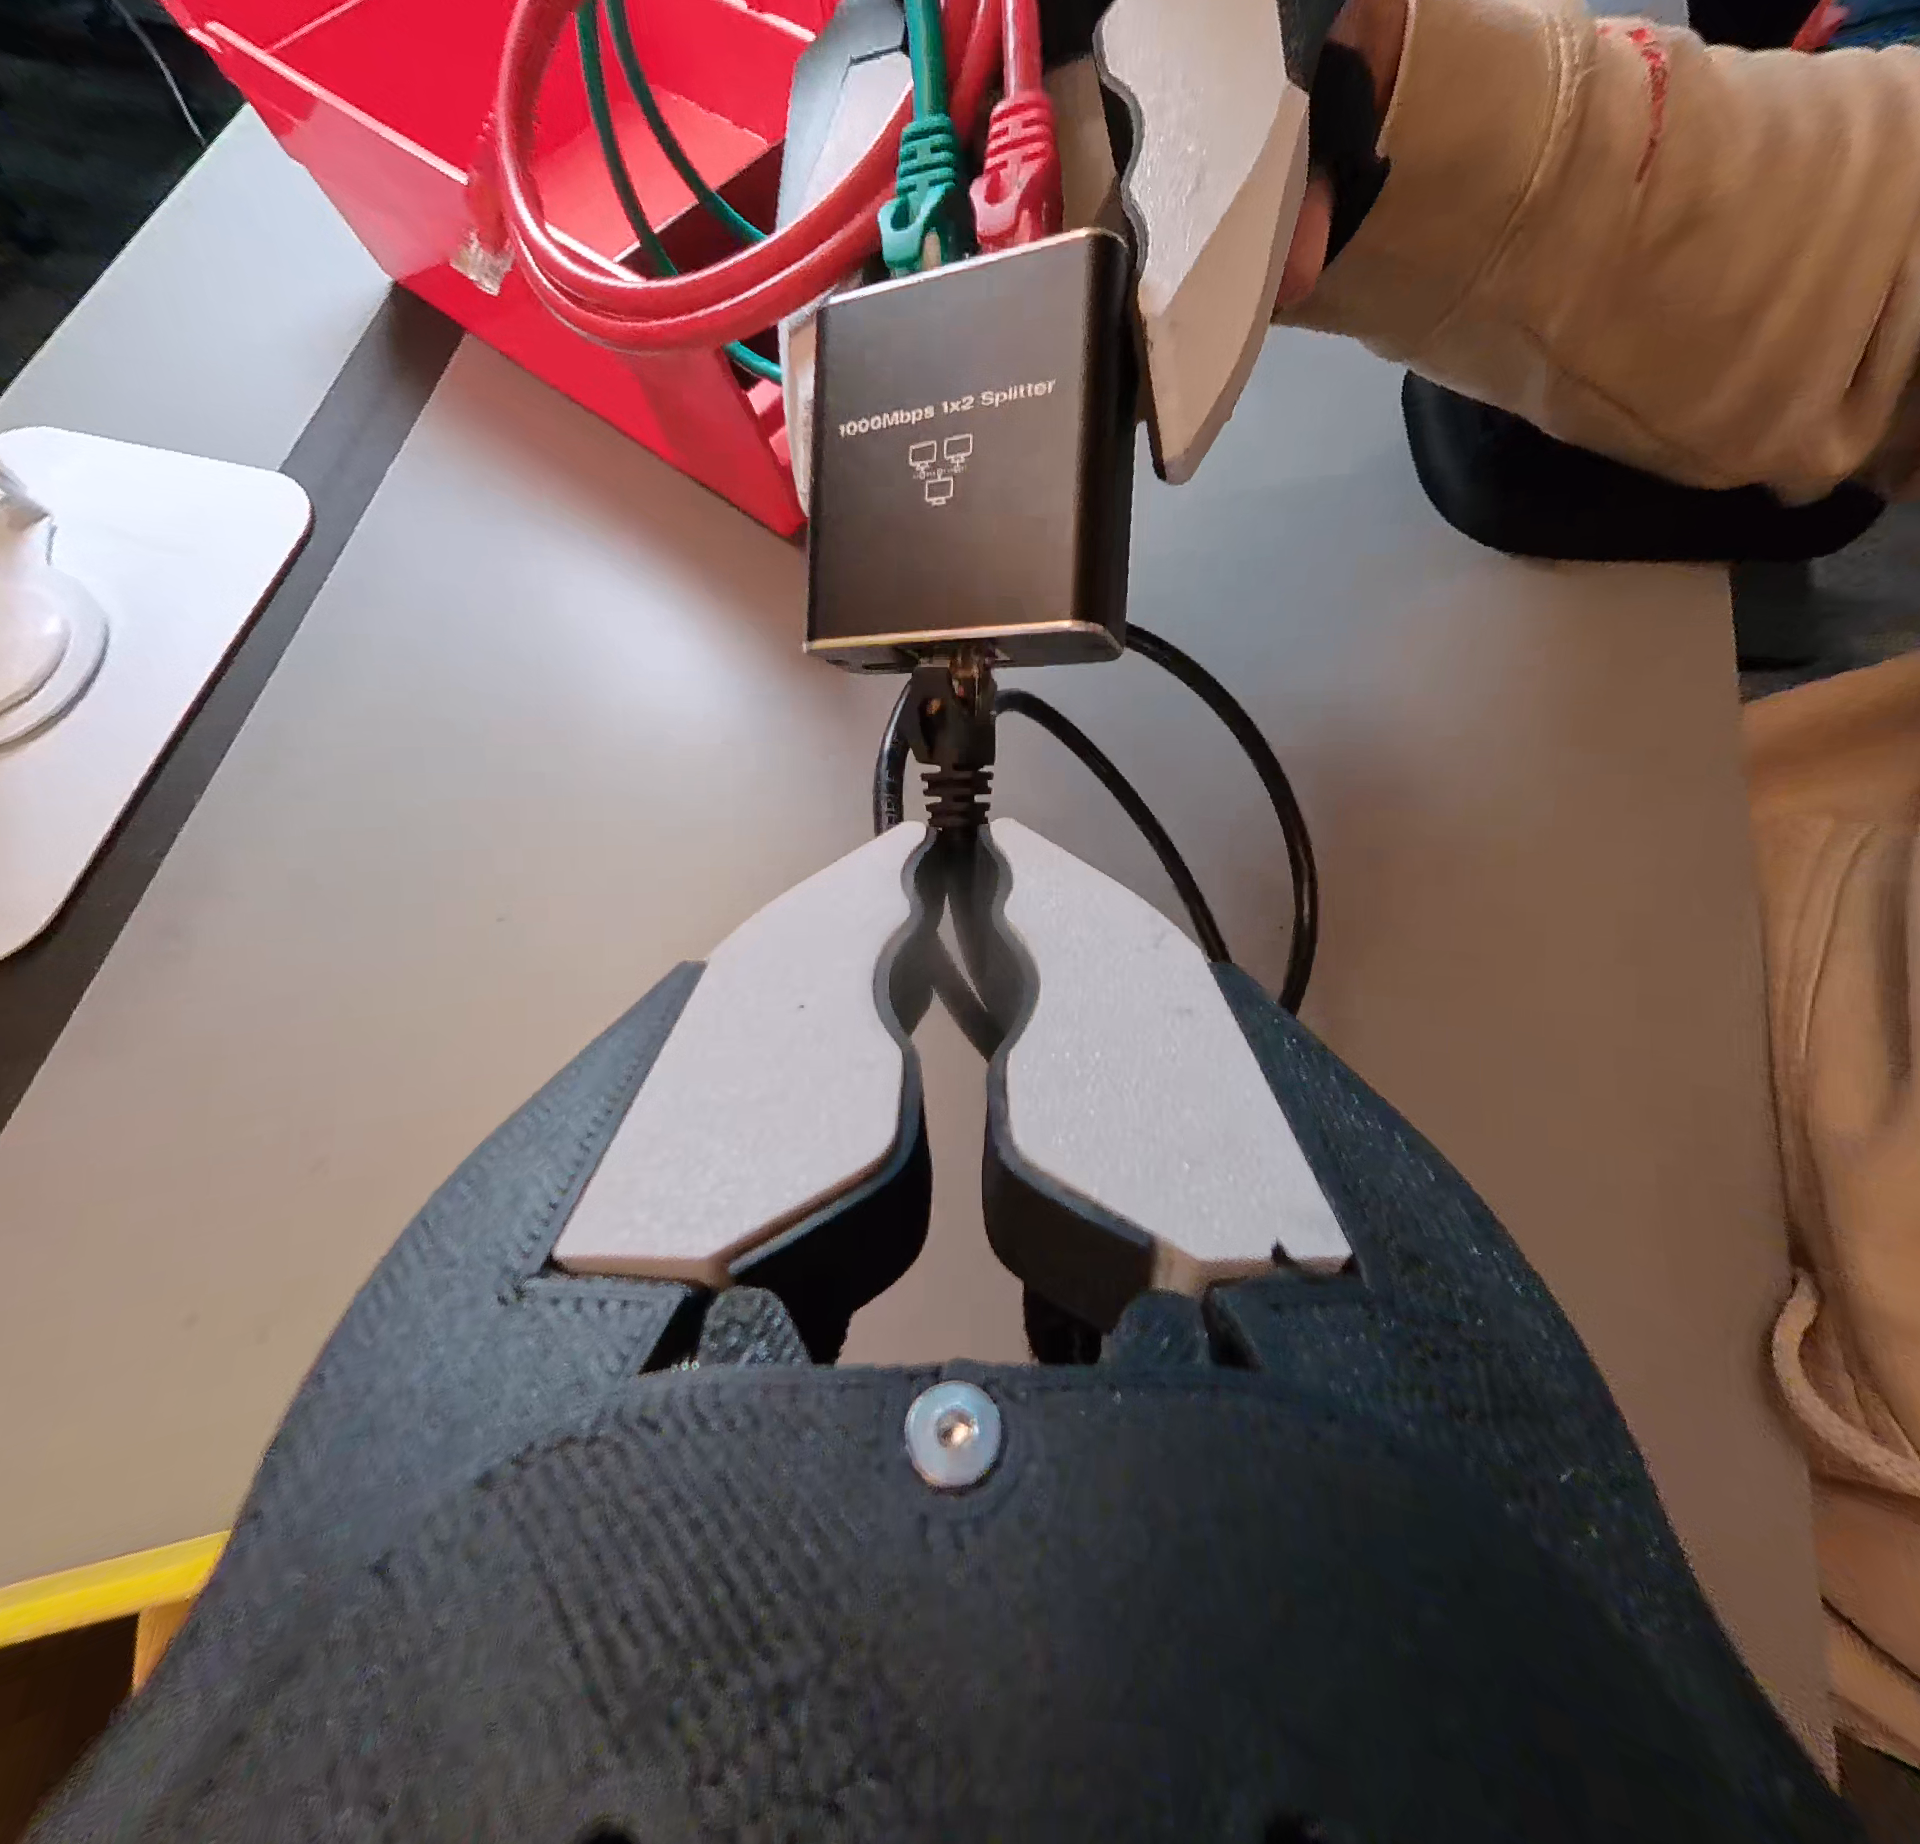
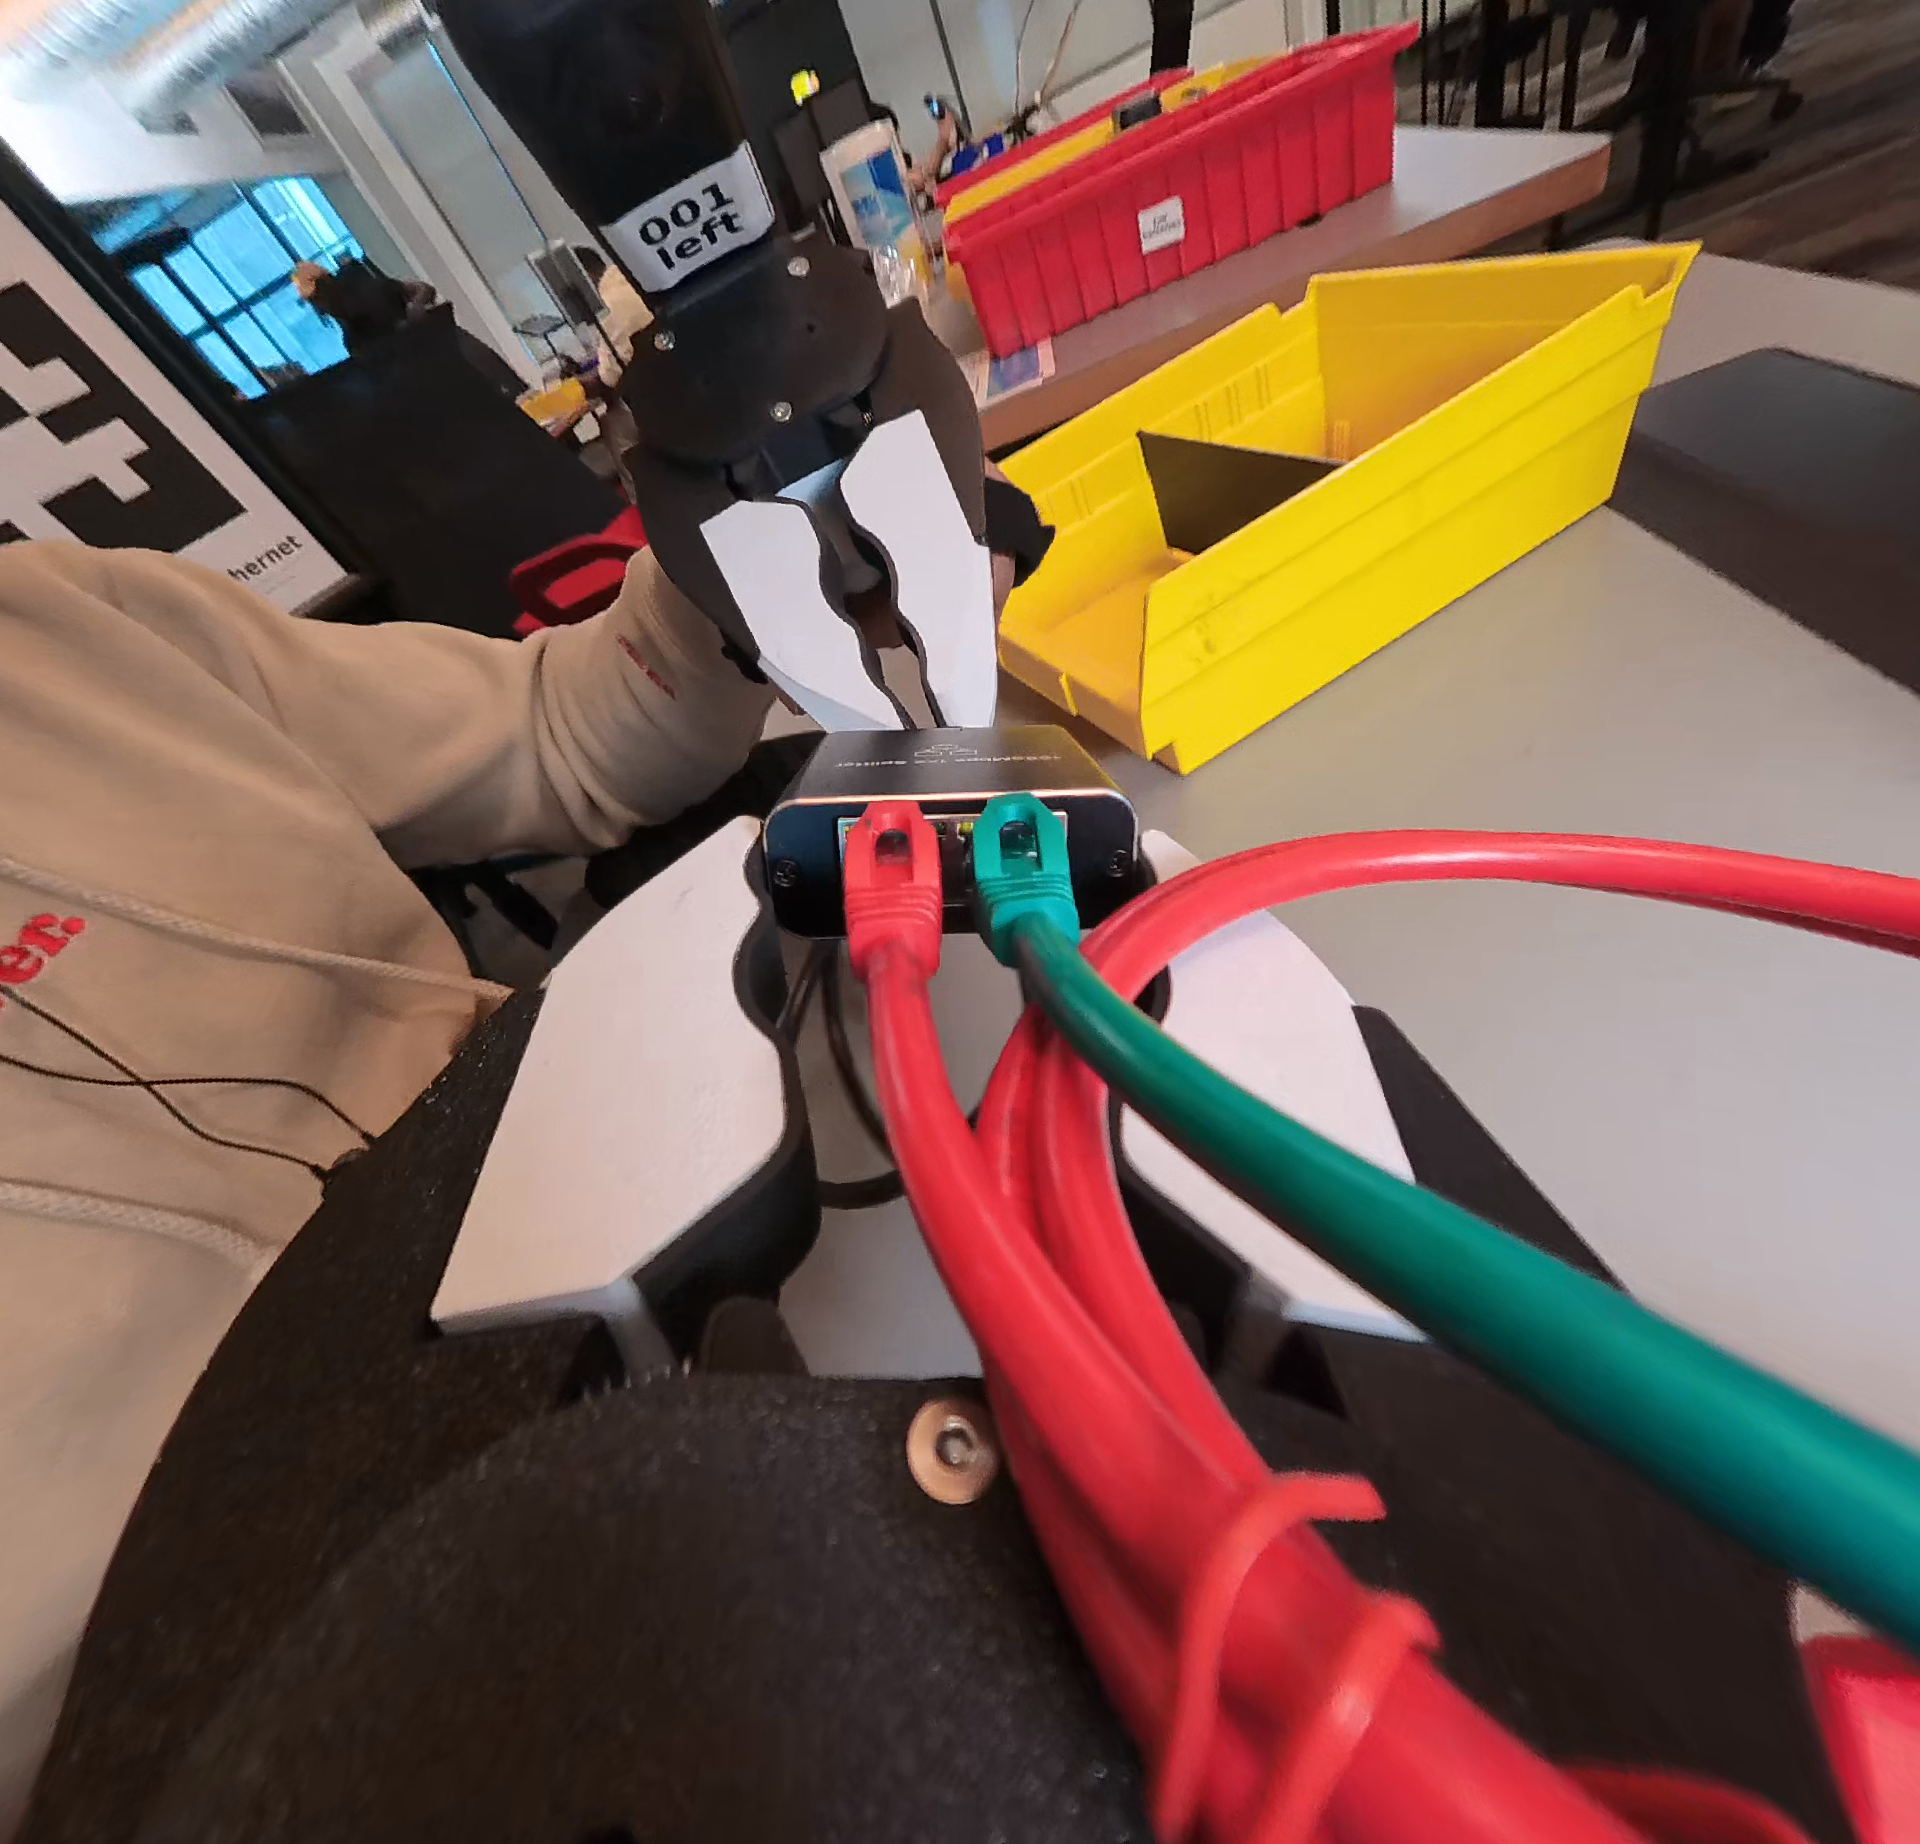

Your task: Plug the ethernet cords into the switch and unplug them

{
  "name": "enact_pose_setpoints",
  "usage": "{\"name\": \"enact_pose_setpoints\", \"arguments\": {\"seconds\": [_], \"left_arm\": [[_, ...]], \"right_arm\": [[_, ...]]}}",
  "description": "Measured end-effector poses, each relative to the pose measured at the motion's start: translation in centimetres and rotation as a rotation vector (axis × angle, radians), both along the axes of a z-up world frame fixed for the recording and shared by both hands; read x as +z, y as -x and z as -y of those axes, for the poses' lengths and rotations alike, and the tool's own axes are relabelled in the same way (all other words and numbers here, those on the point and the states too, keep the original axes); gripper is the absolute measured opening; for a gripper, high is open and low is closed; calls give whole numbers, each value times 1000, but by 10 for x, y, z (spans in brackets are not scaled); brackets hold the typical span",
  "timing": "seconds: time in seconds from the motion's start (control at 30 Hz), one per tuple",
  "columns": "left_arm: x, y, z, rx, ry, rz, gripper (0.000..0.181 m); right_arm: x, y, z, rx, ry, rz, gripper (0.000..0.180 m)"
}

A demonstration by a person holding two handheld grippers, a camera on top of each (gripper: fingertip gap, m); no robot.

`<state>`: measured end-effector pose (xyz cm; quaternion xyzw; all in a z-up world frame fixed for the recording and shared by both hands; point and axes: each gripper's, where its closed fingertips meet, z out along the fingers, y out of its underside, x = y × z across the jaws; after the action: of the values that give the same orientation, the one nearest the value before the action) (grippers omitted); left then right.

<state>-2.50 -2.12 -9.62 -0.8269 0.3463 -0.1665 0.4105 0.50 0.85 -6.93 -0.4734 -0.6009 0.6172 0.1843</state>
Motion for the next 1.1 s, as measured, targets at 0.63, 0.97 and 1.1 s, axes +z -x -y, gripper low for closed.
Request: {"name": "enact_pose_setpoints", "arguments": {"seconds": [0.63, 0.97, 1.1], "left_arm": [[-10, -7, 0, -86, -20, 71, 30], [23, -52, 23, -308, 133, 623, 66], [16, -81, 40, -434, 233, 698, 55]], "right_arm": [[-4, -2, 6, 19, -72, 55, 62], [3, -39, 59, 334, -240, -22, 62], [-3, -41, 69, 368, -298, 5, 62]]}}
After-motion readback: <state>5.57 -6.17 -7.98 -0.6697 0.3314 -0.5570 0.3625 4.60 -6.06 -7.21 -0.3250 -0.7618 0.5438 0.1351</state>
